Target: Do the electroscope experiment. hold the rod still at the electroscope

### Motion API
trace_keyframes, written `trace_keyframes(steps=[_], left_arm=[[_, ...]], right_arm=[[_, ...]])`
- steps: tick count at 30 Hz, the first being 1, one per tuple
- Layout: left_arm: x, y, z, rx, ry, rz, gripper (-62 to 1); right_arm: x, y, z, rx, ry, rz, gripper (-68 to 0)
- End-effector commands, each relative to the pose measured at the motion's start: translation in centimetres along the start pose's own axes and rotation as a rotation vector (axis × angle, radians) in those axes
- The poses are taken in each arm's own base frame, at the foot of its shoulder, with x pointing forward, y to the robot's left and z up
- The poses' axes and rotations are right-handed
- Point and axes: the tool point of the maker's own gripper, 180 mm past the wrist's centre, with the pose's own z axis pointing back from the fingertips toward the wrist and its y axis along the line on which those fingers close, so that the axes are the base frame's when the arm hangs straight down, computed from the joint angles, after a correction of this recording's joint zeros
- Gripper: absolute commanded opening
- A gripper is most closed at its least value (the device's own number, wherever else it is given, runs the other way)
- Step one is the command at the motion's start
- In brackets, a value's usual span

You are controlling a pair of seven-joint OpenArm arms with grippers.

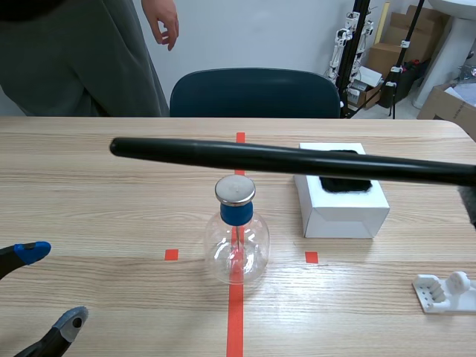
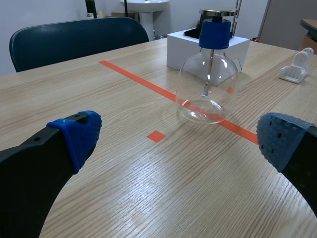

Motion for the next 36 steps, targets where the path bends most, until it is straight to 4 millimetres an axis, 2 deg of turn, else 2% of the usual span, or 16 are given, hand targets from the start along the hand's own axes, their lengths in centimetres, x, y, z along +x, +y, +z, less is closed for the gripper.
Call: trace_keyframes(steps=[1, 24, 29, 36], left_arm=[[0.7, 0.3, -0.2, -0.001, -0.029, -0.007, 1.4], [0.7, 0.3, -0.2, -0.001, -0.029, -0.007, 1.4], [0.7, 0.3, -0.2, -0.001, -0.029, -0.007, 1.4], [0.7, 0.3, -0.2, -0.001, -0.029, -0.007, 1.4]], right_arm=[[0.2, -0.8, -0.2, -0.031, -0.013, 0.01, -59.8], [0.1, -0.8, -0.2, -0.03, -0.015, 0.024, -59.8], [-1.0, -1.6, -0.5, -0.055, 0.008, 0.054, -59.8], [-4.1, -3.8, -1.9, -0.139, 0.094, 0.099, -59.8]])
